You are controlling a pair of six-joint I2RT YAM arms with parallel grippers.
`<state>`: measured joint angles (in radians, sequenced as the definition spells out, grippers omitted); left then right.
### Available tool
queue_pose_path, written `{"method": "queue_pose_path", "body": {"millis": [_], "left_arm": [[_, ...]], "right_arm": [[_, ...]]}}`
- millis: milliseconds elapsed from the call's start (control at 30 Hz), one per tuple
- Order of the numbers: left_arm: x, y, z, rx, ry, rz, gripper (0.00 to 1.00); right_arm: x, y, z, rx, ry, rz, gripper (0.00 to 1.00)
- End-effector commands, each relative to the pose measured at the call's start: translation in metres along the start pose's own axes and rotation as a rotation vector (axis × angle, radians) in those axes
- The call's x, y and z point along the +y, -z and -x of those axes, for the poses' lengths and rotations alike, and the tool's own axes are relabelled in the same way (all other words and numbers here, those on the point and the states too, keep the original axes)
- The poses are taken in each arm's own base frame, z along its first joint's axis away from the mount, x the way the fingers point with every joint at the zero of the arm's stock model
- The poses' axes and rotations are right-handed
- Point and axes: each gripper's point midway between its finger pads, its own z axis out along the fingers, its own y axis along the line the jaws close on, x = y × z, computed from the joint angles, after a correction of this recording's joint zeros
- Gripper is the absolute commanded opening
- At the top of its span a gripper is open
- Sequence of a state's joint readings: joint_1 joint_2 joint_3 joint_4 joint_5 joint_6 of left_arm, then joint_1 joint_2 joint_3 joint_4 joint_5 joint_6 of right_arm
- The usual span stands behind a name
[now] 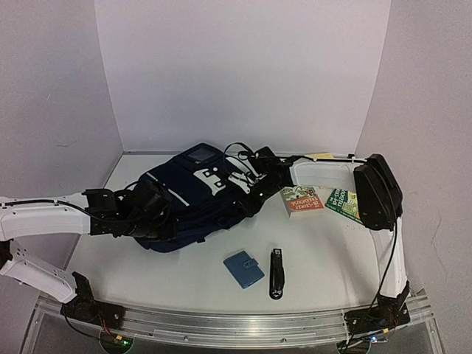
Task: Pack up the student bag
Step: Unzip the student bag at the center of the board.
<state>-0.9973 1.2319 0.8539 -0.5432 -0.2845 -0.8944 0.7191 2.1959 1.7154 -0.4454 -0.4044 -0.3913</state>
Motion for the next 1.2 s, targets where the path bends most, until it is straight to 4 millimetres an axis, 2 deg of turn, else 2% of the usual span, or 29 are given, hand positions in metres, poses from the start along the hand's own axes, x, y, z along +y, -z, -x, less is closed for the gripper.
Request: {"method": "queue_pose_path", "body": {"millis": [0,167,433,633,700,800,833,933,1033,1167], "left_arm": [[-0.040,0.019,0.031,-0.072,0.035,-0.222,0.00],[-0.039,0.023,0.035,-0.069,0.066,-0.255,0.00],[-0.040,0.024,0.042,-0.074,0.088,-0.284,0.00],[-0.043,0.025,0.046,-0.076,0.097,-0.308,0.00],[-0.045,0.026,0.047,-0.077,0.097,-0.313,0.00],[-0.045,0.028,0.048,-0.082,0.103,-0.321,0.00],[-0.044,0.029,0.048,-0.085,0.107,-0.323,0.00],[-0.041,0.032,0.048,-0.098,0.122,-0.330,0.00],[-0.035,0.034,0.050,-0.113,0.137,-0.316,0.00],[-0.010,0.033,0.046,-0.117,0.162,-0.198,0.00]], "right_arm": [[0.041,0.043,0.072,-0.206,0.260,0.016,0.61],[0.053,0.037,0.096,-0.218,0.389,-0.027,0.61],[0.076,0.041,0.114,-0.232,0.583,-0.078,0.65],[0.094,0.038,0.133,-0.249,0.648,-0.122,0.63],[0.097,0.034,0.136,-0.251,0.655,-0.138,0.57],[0.091,0.030,0.139,-0.254,0.641,-0.176,0.37],[0.089,0.029,0.139,-0.253,0.642,-0.191,0.34],[0.081,0.026,0.132,-0.231,0.662,-0.239,0.21],[0.074,0.025,0.123,-0.206,0.678,-0.281,0.00],[0.060,0.032,0.112,-0.180,0.659,-0.330,0.00]]}}
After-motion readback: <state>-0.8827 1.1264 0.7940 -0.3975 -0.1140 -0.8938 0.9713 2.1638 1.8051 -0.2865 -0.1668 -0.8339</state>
